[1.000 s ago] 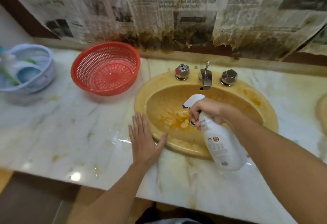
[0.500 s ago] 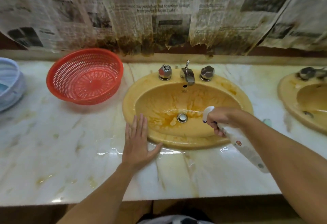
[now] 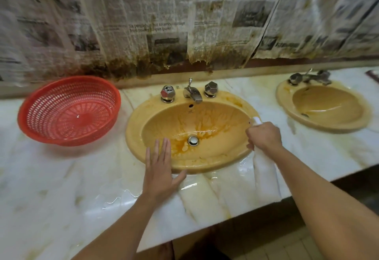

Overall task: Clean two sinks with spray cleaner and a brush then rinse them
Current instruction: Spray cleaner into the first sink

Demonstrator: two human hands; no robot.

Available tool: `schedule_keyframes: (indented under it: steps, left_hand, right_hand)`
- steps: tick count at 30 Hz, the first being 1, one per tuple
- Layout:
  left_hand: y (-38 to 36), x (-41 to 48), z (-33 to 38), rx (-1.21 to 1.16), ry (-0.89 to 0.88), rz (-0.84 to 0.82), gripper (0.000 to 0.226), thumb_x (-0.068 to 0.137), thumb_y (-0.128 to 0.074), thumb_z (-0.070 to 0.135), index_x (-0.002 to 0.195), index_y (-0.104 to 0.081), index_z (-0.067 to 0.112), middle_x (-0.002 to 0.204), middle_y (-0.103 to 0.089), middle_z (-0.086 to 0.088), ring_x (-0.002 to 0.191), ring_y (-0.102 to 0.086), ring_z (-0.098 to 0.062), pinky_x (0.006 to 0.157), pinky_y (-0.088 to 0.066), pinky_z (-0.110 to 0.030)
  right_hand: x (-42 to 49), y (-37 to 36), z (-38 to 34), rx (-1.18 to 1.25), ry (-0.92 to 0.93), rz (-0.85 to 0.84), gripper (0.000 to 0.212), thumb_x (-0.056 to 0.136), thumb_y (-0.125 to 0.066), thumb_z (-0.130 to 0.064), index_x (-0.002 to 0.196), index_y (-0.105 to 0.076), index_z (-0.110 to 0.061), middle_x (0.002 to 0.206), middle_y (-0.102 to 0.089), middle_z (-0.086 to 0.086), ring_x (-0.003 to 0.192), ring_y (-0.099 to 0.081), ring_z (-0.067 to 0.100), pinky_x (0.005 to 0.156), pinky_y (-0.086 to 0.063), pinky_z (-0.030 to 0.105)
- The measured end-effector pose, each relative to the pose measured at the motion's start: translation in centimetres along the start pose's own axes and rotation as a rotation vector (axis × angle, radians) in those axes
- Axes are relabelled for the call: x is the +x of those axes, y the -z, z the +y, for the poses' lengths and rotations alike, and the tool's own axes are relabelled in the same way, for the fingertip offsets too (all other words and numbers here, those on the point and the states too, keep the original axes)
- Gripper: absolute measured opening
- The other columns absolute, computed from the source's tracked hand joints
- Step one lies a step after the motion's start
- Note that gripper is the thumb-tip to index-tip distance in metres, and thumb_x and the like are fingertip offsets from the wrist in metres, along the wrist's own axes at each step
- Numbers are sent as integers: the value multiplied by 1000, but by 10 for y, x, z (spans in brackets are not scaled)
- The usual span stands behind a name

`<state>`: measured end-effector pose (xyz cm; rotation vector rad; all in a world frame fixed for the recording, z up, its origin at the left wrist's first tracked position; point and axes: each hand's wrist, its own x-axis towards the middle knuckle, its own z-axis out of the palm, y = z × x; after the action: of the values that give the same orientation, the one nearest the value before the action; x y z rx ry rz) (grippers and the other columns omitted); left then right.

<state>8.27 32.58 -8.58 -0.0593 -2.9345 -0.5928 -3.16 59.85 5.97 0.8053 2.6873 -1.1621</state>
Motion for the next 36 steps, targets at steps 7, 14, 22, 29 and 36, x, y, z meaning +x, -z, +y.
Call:
schedule_keyframes:
  steps: [7,14,22,29,36]
  left_hand:
    - [26,12,31,-369,32,4,86,96,-51,61,163,-11,25,169,1,12,155,2,-4,122,-14,-26]
    - [31,0,70,-772,235,-21,64,86,-51,71,141,-53,39,128,-65,17,117,-59,0,97,-53,-39]
    - [51,-23,65,-830,306,29,53,81,-56,70,124,-58,39,104,-70,22,94,-65,3,83,-57,-35]
    - [63,-21,54,-830,318,41,49,81,-60,63,123,-66,38,103,-72,23,95,-66,6,84,-57,-31]
    - [56,-11,74,-807,273,-72,47,81,-59,65,117,-74,38,102,-73,27,93,-66,11,92,-54,-28]
  right_hand:
    - [-43,-18,-5,397,-2,-169,24,70,-59,-7,93,-66,-8,78,-74,16,59,-70,33,59,-52,37]
    - [-87,-57,-30,402,37,-239,16,66,-61,-8,78,-68,1,69,-73,13,61,-73,32,68,-61,47]
    - [-123,-93,-52,440,16,-483,28,56,-60,-8,78,-68,8,71,-71,24,57,-66,32,71,-59,55]
    - [-130,-97,-63,449,66,-206,15,66,-61,-14,69,-71,-5,60,-71,6,61,-72,25,69,-61,39]
    - [-111,-76,-53,450,54,43,9,70,-57,-21,64,-64,-22,53,-69,0,69,-72,25,78,-59,44]
